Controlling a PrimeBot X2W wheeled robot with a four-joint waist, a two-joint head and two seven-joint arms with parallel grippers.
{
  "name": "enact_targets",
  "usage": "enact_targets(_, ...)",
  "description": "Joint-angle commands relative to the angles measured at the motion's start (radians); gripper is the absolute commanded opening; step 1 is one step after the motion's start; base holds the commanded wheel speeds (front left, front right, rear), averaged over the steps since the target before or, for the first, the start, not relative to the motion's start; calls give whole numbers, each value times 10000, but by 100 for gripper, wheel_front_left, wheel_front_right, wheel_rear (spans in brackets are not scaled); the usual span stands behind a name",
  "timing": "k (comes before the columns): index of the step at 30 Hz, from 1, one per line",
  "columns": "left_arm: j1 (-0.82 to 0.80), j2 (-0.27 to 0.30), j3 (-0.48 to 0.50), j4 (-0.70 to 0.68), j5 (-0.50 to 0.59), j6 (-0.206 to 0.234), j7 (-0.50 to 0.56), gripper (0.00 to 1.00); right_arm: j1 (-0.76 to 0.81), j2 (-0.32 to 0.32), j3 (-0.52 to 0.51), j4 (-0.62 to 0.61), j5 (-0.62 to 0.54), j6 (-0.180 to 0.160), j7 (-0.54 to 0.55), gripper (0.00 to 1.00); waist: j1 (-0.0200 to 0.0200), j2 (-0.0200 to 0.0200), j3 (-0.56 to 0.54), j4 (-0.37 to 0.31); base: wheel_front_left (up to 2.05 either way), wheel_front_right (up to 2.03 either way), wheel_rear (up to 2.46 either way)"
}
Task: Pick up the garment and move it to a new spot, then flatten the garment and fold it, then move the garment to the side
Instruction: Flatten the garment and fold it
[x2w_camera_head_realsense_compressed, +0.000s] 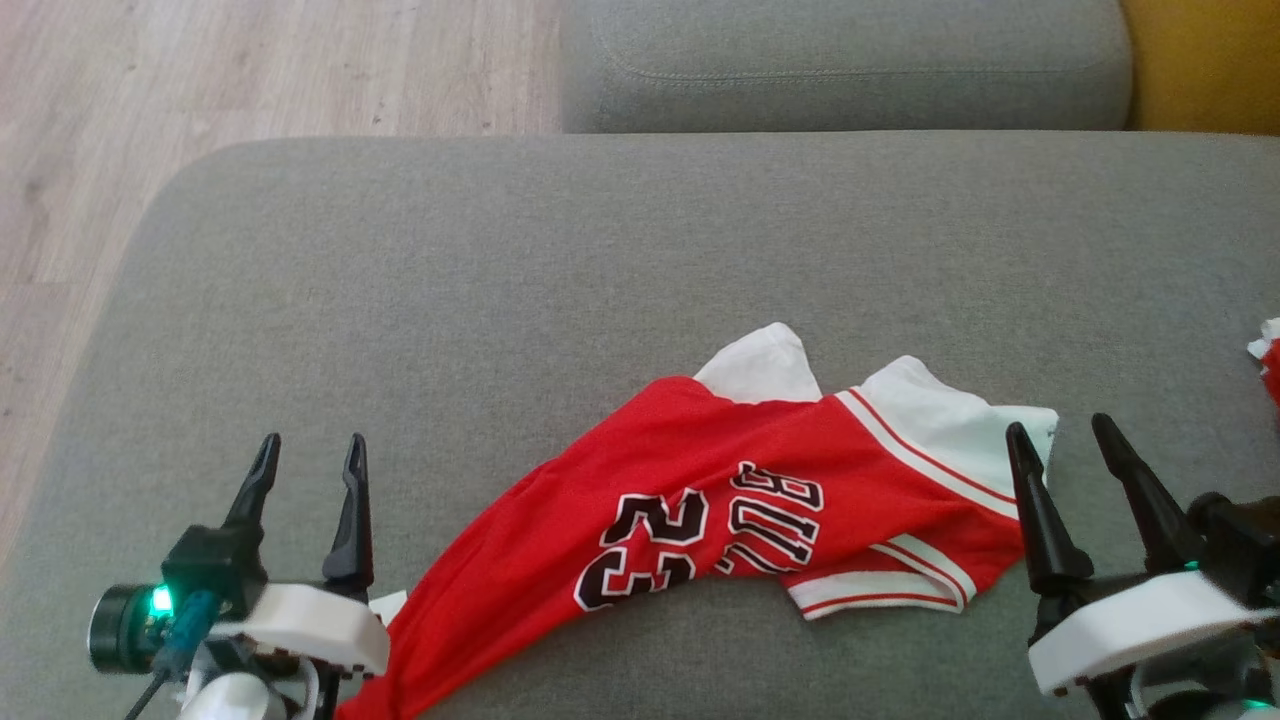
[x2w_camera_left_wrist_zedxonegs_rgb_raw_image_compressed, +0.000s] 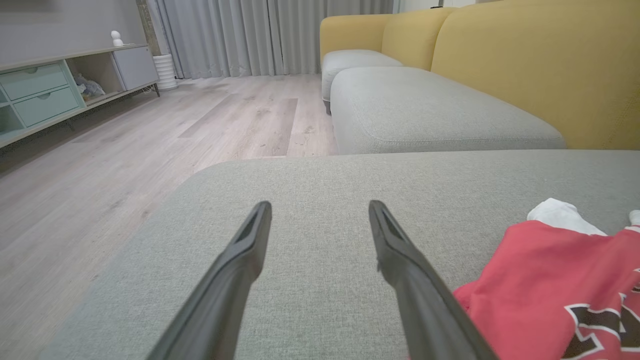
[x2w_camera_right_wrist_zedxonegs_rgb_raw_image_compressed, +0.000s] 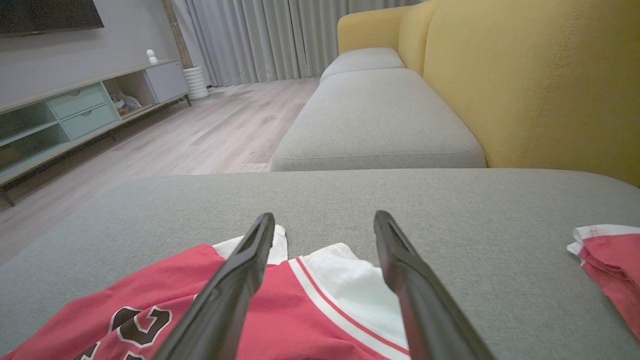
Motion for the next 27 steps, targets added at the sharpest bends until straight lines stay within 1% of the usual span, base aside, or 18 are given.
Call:
enact_targets(1, -350, 338, 427, -343, -61, 44, 34, 100, -226, -95, 199, -406, 37, -7, 39, 100, 0, 0, -24, -24, 0, 0, 0)
enact_targets(14, -435, 358, 336, -431, -106, 50, 140, 100, -229, -95, 140, -456, 113, -7, 34, 100, 0, 0, 57, -9, 0, 0, 0)
enact_targets(17, -519, 363, 214, -454, -86, -41, 233, 100, -252, -95, 158, -440, 123, -7, 38, 100, 0, 0, 78, -18, 0, 0, 0)
enact_targets(20, -859, 259, -153, -441, -73, -370, 589, 100, -282, -95, 174, -442, 136, -7, 55, 100, 0, 0, 192, -29, 0, 0, 0)
enact_targets(22, -1261, 119, -493, -280, -117, -761, 968, 100, -340, -95, 200, -448, 132, -7, 61, 100, 0, 0, 312, -50, 0, 0, 0)
enact_targets(25, -1961, -366, -977, 121, -381, -1466, 1475, 100, -467, -95, 278, -419, 134, -7, 73, 100, 0, 0, 513, -130, 0, 0, 0)
enact_targets(27, -2339, -648, -1261, 630, -512, -1836, 1803, 100, -569, -95, 333, -356, 167, -7, 69, 100, 0, 0, 620, -244, 0, 0, 0)
